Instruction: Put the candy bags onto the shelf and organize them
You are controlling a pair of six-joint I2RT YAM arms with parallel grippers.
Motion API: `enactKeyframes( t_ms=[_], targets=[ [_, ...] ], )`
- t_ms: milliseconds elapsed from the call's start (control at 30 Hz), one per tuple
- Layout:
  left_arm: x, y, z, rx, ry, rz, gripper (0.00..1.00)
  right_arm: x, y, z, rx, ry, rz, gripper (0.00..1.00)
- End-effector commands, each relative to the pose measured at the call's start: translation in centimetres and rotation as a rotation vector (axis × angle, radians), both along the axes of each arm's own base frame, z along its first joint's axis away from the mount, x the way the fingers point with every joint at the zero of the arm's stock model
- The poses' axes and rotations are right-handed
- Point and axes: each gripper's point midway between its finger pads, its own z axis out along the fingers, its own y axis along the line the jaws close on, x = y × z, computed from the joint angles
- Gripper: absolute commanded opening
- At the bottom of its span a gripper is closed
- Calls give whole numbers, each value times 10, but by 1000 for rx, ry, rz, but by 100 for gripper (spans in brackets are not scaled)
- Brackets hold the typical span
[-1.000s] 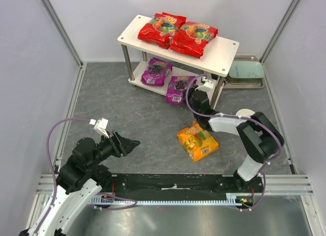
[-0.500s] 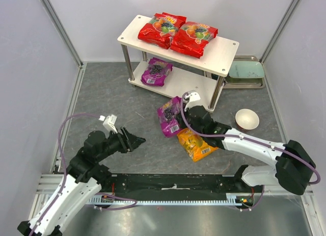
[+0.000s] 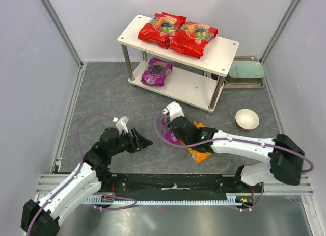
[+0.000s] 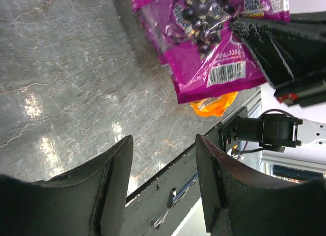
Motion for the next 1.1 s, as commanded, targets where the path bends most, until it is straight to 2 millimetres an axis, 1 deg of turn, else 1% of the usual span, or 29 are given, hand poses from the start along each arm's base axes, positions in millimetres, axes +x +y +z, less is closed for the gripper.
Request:
enactKeyframes(
  t_ms=[0,33,67,100,133,200,267,333,467,500,533,600,667,700,733,767,900,933,1000,1067],
  targets=[
    [12,-16,11,-65,-54,-37,59,3,26,23,-123,-121,28,0],
    [13,-17,7,-58,-49,-38,59,2,33,16,-143,-112,43,0],
    [14,-18,5,-55,-43,-38,59,1,40,17,-137,-113,52,0],
    [16,-19,3,-53,-45,-39,59,-3,46,15,-137,-109,70,1],
    [18,-20,-3,-46,-36,-40,59,-5,52,9,-149,-103,83,2],
    [20,-21,-10,-36,-26,-41,58,-12,63,7,-142,-101,107,4],
    [21,-23,-21,-22,-6,-51,57,-16,70,3,-134,-93,116,5],
    [19,-22,-35,-4,28,-56,56,-23,79,5,-107,-89,138,6],
    [17,-22,-49,1,43,-55,53,-32,90,9,-29,-59,168,13],
    [16,-21,-53,6,52,-51,53,-35,94,12,12,-50,175,14],
    [16,-20,-56,9,56,-48,53,-41,99,9,32,-28,207,15],
    [17,-20,-59,14,61,-47,53,-45,106,11,76,-17,225,20],
    [17,-20,-62,20,68,-46,53,-52,111,8,106,12,244,22],
    [17,-21,-65,22,72,-49,53,-54,117,10,136,12,258,23],
    [16,-21,-66,25,76,-50,52,-57,120,9,158,28,262,23],
    [17,-21,-67,25,77,-50,52,-63,125,7,177,49,288,24],
    [14,-21,-75,35,98,-52,52,-79,144,13,292,97,342,29],
    [14,-21,-77,34,99,-53,51,-83,146,11,308,114,350,29],
    [9,-19,-83,35,117,-48,51,-92,154,14,377,151,371,30],
    [7,-18,-83,25,118,-44,50,-96,154,11,410,182,373,32]
  ],
)
